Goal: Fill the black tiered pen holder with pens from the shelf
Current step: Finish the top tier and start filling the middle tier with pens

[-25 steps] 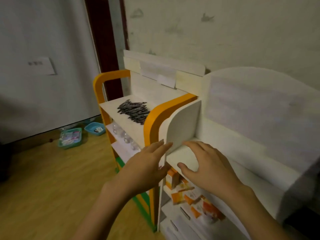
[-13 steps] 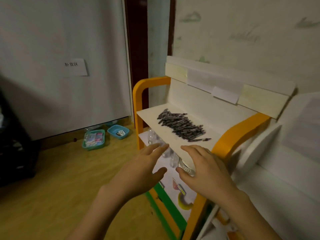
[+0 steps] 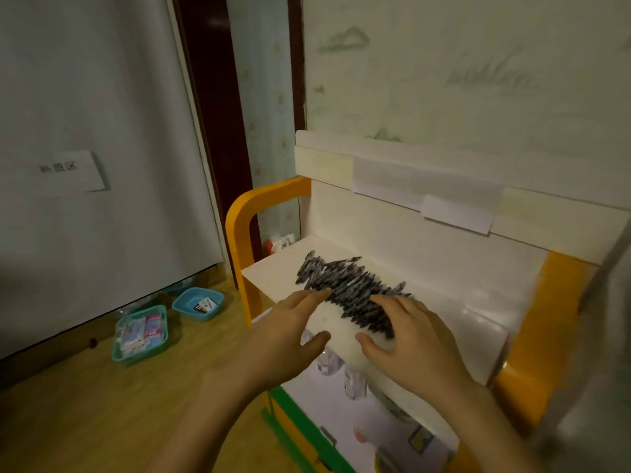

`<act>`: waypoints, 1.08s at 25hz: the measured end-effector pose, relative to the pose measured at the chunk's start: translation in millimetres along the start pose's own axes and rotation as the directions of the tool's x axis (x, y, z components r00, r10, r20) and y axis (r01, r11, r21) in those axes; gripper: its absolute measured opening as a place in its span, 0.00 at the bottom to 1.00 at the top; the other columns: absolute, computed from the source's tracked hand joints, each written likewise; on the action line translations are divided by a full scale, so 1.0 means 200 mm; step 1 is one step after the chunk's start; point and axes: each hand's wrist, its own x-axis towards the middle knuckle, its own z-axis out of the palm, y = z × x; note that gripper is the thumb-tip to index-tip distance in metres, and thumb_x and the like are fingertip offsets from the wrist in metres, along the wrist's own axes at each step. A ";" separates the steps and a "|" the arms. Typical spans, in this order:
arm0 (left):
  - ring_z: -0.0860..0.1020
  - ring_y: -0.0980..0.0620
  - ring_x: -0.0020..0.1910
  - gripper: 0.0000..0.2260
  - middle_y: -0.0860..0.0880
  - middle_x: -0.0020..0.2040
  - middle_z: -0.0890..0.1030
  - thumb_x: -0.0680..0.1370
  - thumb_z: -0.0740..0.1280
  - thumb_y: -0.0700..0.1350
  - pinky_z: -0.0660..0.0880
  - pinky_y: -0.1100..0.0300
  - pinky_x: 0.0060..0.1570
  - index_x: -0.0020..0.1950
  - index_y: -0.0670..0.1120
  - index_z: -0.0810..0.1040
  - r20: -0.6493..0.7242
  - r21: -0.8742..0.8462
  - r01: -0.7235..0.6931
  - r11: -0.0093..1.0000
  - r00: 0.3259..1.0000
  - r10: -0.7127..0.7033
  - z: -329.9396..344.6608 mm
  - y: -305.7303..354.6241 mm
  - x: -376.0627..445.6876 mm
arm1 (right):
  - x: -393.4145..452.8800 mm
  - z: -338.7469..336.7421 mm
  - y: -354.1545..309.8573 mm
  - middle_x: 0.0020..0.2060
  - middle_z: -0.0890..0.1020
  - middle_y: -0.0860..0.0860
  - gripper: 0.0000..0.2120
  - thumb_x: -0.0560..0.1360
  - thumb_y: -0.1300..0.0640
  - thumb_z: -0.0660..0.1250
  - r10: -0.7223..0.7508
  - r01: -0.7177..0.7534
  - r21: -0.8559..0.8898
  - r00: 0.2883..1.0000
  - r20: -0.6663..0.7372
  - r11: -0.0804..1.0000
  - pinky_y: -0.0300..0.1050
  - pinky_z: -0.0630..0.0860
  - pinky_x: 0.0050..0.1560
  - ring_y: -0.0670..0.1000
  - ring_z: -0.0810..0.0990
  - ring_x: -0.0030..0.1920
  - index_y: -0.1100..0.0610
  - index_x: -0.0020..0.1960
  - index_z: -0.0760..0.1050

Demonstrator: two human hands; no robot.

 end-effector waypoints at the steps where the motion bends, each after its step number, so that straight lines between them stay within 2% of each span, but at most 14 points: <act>1: 0.67 0.56 0.69 0.28 0.58 0.75 0.62 0.80 0.62 0.58 0.67 0.65 0.61 0.77 0.61 0.54 0.012 0.002 -0.014 1.000 1.000 0.014 0.01 -0.04 0.10 | 0.07 0.03 0.03 0.62 0.76 0.43 0.30 0.71 0.34 0.62 0.022 -0.022 0.007 1.000 -0.011 1.000 0.47 0.74 0.59 0.48 0.73 0.61 0.45 0.70 0.68; 5: 0.68 0.55 0.69 0.28 0.55 0.74 0.64 0.79 0.63 0.57 0.70 0.60 0.62 0.77 0.58 0.56 0.072 -0.037 -0.032 0.999 0.997 0.034 0.07 -0.22 0.50 | 0.38 0.17 0.13 0.58 0.78 0.43 0.25 0.71 0.37 0.65 0.119 -0.118 0.031 0.993 -0.026 0.993 0.45 0.74 0.57 0.48 0.75 0.59 0.45 0.65 0.72; 10: 0.69 0.52 0.68 0.28 0.52 0.72 0.68 0.78 0.64 0.56 0.69 0.59 0.61 0.76 0.57 0.59 0.137 -0.137 0.000 0.991 0.990 0.020 0.25 -0.44 0.84 | 0.62 0.30 0.24 0.60 0.79 0.46 0.27 0.72 0.36 0.65 0.206 -0.207 -0.048 0.978 -0.025 0.977 0.45 0.73 0.56 0.50 0.75 0.60 0.48 0.67 0.71; 15: 0.69 0.51 0.69 0.27 0.51 0.72 0.69 0.78 0.65 0.54 0.67 0.59 0.65 0.75 0.53 0.63 0.272 -0.221 0.005 0.975 0.961 0.057 0.48 -0.67 1.15 | 0.77 0.43 0.34 0.63 0.76 0.45 0.31 0.73 0.33 0.60 0.326 -0.319 -0.155 0.945 0.020 0.935 0.48 0.72 0.62 0.49 0.73 0.63 0.46 0.71 0.67; 18: 0.73 0.50 0.66 0.25 0.49 0.69 0.73 0.78 0.66 0.53 0.71 0.54 0.65 0.74 0.52 0.65 0.327 -0.239 0.043 0.970 0.944 0.038 0.61 -0.76 1.31 | 0.85 0.47 0.37 0.63 0.75 0.45 0.30 0.73 0.33 0.59 0.377 -0.363 -0.206 0.925 0.035 0.909 0.47 0.71 0.63 0.50 0.72 0.64 0.46 0.71 0.67; 23: 0.75 0.47 0.60 0.25 0.45 0.63 0.74 0.77 0.65 0.57 0.75 0.52 0.58 0.70 0.48 0.68 0.401 -0.101 0.155 0.983 0.910 -0.103 0.79 -0.92 1.49 | 0.96 0.57 0.39 0.65 0.74 0.45 0.30 0.74 0.34 0.59 0.478 -0.458 -0.226 0.877 0.040 0.860 0.48 0.67 0.67 0.50 0.71 0.65 0.46 0.72 0.66; 27: 0.71 0.44 0.62 0.32 0.44 0.65 0.69 0.74 0.65 0.65 0.74 0.51 0.57 0.70 0.47 0.67 0.418 0.002 0.153 0.988 0.898 -0.140 0.87 -0.96 1.54 | 0.99 0.63 0.39 0.68 0.72 0.46 0.31 0.75 0.33 0.57 0.529 -0.495 -0.267 0.846 0.071 0.827 0.49 0.60 0.71 0.51 0.68 0.69 0.46 0.73 0.64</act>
